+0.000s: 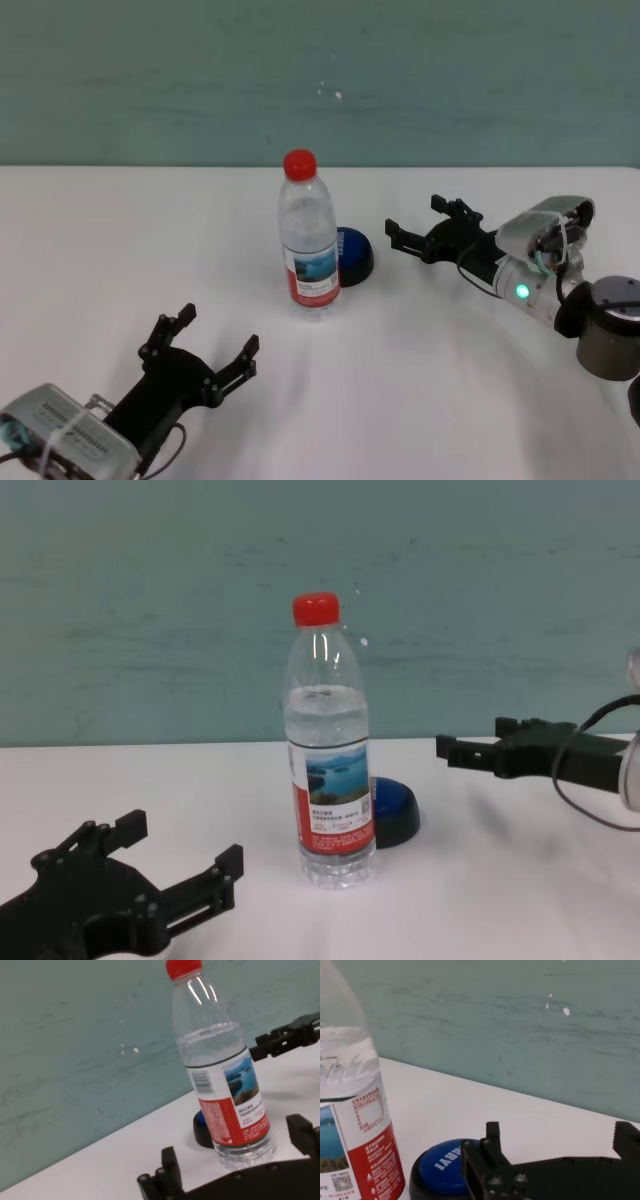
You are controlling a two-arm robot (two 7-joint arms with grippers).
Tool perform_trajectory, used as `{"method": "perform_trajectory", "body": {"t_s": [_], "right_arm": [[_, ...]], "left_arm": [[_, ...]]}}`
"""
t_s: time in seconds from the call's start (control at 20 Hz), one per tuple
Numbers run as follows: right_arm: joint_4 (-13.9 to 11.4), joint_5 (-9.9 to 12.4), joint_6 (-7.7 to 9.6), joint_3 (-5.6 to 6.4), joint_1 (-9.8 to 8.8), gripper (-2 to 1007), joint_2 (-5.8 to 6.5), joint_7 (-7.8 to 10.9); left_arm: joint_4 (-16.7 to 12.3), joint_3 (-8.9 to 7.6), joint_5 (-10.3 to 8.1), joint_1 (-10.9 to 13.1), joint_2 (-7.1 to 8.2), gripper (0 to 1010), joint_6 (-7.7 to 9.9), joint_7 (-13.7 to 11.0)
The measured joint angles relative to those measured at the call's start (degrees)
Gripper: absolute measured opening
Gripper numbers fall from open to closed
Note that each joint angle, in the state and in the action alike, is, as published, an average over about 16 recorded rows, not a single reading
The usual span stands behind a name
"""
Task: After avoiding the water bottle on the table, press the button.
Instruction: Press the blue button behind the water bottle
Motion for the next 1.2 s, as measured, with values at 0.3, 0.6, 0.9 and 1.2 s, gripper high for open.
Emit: {"method": "perform_trajectory", "body": {"t_s": [0.3,0.6,0.9,1.2], "right_arm": [[1.36,-0.17,-0.13,-0.14,0.59,1003,-0.64,0.24],[2.27,-0.53,-0.23,-0.51,1.26,1003,-1.39,0.29],[2.7,-1.07,-0.25,-1.13,1.92,1003,-2.12,0.4],[3.12,-1.69,-0.18,-1.81,2.81,1003,-2.81,0.51]], "left_arm": [[0.0,0.0,0.0,0.0,0.0,1000,0.0,0.0],[0.0,0.0,0.0,0.0,0.0,1000,0.0,0.0],[0.0,0.0,0.0,0.0,0.0,1000,0.0,0.0],[0.0,0.0,0.0,0.0,0.0,1000,0.0,0.0]]}}
